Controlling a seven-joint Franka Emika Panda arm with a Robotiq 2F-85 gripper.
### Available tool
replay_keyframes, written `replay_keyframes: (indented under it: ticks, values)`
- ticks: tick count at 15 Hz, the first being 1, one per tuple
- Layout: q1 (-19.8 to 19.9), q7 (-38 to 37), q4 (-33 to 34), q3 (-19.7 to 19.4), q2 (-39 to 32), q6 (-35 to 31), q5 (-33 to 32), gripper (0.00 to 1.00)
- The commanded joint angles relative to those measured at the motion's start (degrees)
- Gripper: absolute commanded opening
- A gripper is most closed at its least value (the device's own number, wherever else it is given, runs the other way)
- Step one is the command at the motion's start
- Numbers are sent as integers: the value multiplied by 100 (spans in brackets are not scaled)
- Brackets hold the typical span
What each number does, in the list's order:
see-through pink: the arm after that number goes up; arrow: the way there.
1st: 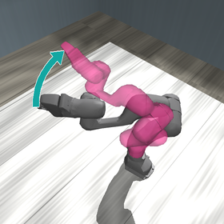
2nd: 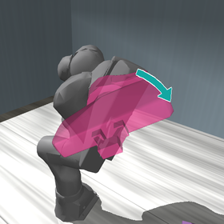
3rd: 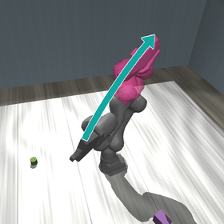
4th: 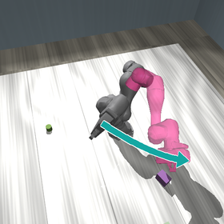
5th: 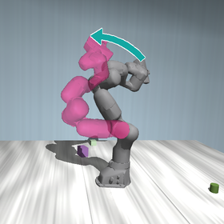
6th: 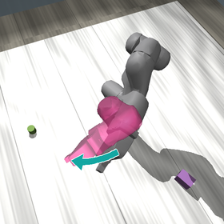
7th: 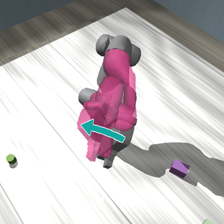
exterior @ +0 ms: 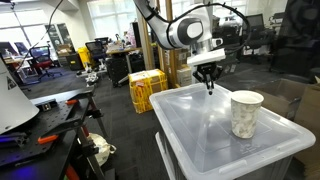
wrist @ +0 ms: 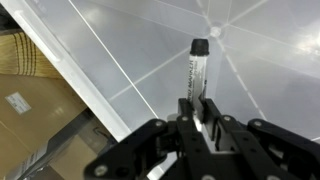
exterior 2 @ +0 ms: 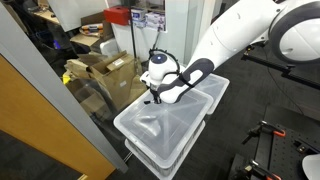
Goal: Move the marker to the left
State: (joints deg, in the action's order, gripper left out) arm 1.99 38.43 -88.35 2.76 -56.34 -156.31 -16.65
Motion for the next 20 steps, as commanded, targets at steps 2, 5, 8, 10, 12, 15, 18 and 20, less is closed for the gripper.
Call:
replay_keyframes:
  ticks: [2,5,8,10,12,15,18,20]
  values:
    - [-294,-574,-1074,-322,627,-539,-363,5]
    - [-370,-728,-1279,-340,727,-503,-515,5]
    - [-388,-724,-1361,-287,767,-404,-558,5]
    - [-396,-692,-1398,-251,779,-367,-565,5]
    - [-404,-679,-1436,-223,784,-355,-571,5]
    - [-369,-749,-1468,-112,793,-329,-450,5]
    - [-373,-1023,-1450,-56,787,-413,-380,5]
    - [-314,-1155,-1370,56,744,-412,-297,5]
